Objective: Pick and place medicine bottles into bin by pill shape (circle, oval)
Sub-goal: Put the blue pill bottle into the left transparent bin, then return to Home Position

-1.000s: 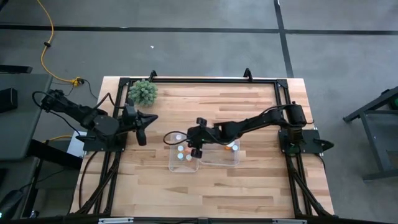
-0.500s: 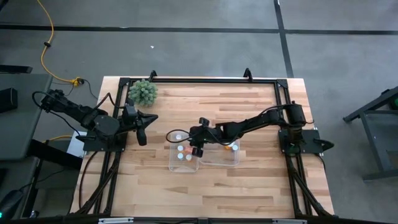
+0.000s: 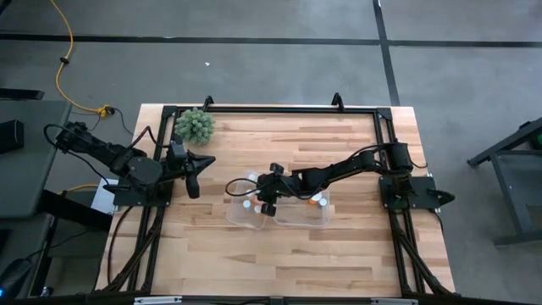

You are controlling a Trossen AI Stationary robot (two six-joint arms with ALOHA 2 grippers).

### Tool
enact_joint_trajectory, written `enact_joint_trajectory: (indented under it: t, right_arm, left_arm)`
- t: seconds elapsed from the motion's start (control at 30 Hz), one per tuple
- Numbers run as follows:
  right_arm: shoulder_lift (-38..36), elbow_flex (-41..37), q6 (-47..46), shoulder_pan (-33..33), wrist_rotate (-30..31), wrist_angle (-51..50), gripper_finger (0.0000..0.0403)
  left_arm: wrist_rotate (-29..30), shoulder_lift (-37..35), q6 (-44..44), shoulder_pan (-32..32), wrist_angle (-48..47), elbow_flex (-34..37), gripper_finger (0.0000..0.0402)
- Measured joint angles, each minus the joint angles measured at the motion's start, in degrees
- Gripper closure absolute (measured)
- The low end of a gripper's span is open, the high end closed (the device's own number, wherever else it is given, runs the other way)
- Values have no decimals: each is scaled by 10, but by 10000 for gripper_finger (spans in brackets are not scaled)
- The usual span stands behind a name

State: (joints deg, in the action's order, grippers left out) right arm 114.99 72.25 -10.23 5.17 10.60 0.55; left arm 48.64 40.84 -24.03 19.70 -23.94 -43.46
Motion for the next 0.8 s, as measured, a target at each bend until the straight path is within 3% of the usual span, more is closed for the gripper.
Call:
enact_joint_trajectory:
  t: [0.4, 0.8]
  right_arm:
    - [-1, 0, 2, 0, 0, -7, 277]
    - [-19, 0, 0, -2, -2, 4, 174]
  left_arm:
    - [0, 0, 0, 0, -2, 0, 401]
    - [0, 0, 1, 0, -2, 0, 401]
